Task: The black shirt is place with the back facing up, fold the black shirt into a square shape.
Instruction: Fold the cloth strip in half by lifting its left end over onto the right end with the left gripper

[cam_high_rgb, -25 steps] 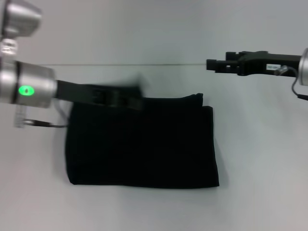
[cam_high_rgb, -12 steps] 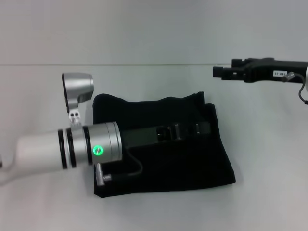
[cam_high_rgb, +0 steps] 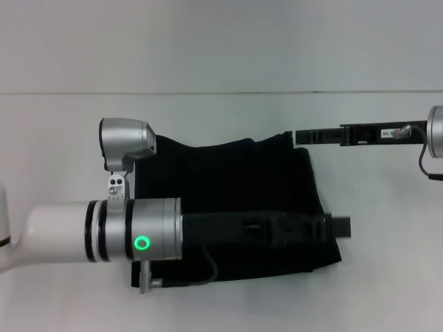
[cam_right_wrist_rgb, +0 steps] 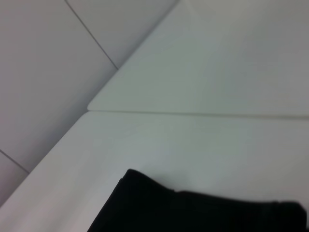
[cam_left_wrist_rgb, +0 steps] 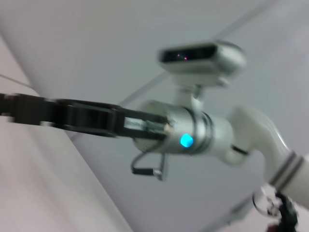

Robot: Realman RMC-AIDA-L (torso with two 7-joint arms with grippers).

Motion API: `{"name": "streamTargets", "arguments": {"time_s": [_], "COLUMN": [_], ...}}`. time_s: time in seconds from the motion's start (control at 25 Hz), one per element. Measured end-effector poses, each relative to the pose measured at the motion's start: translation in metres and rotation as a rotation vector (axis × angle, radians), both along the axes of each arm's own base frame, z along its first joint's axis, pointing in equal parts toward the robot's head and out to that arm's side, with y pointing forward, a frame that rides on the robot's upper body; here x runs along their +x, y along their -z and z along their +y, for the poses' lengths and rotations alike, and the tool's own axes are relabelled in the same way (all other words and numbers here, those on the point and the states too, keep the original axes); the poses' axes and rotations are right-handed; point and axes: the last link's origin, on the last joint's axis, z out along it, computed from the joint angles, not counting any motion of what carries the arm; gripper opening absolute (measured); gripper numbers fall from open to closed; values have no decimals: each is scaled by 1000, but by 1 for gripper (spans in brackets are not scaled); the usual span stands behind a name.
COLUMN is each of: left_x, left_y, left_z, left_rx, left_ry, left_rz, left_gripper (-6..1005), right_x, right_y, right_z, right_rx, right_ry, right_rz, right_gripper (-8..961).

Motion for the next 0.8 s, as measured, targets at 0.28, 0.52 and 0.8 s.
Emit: {"name": "streamTargets", "arguments": {"time_s": [0.28, 0.52, 0.8], "left_x": [-17, -42, -57], "left_y": [-17, -39, -51], "left_z": [7, 11, 11], "left_rx": [106, 226, 274], "left_ry": [95, 178, 187], "left_rz": [97, 215, 270], "left_gripper": [736, 861, 951], "right_x": [5, 10, 12], "right_y": [9, 24, 41], "right_z": [-15, -29, -34], "right_rx": [-116, -216, -238], "right_ry": [85, 143, 187], "right_rz": [33, 47, 52], "right_gripper": [915, 915, 914]}}
